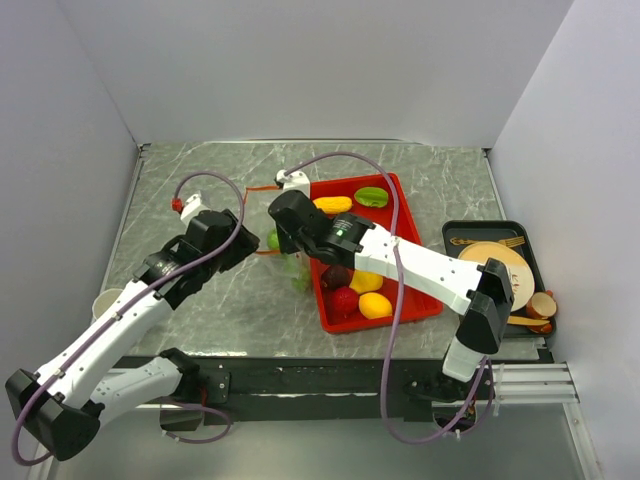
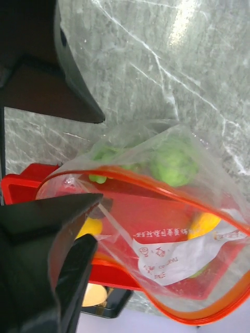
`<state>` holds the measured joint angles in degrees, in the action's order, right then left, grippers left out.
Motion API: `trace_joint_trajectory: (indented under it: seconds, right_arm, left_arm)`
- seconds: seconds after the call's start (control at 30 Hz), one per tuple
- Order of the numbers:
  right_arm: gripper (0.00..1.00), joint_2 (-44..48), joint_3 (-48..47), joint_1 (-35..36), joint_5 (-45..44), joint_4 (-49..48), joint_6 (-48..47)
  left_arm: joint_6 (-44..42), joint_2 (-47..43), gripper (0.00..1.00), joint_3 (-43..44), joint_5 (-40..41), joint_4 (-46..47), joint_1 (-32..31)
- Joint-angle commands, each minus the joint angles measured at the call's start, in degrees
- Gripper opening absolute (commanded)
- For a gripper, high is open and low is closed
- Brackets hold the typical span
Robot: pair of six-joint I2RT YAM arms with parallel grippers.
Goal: Place the food in the zip-top bag and seal the zipper
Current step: Adjust the zipper food storage bag at the center of the board.
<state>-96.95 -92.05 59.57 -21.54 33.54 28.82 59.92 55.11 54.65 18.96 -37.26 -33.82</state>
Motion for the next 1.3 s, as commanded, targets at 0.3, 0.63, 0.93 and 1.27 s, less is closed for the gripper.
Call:
trace_joint_trajectory:
  seconds: [0.3,0.63,0.93,1.27]
  right_arm:
    - [0.1,3.4,0.9,-0.2,-0.8,-2.0,1.2]
    - [0.1,-2.4,-6.6,-0.3,11.2,-3.0,3.4]
    - [0.1,-14.1,-15.0,-0.2,30.1,-10.9,10.4]
    - [0.19,-12.0,0.6,-2.1,28.0,-16.1,15.1]
  left_arm:
    - [-0.3,-0.2,0.12,4.0,4.3,1.0,0.2]
    - [-6.1,-2.0,0.01,15.0,12.5,-4.0,2.0]
    - [-12.3,-1.7,0.01,20.3,19.5,-14.5,4.7]
    - [-13.6,3.2,0.01,8.3,10.0,-7.5,6.0]
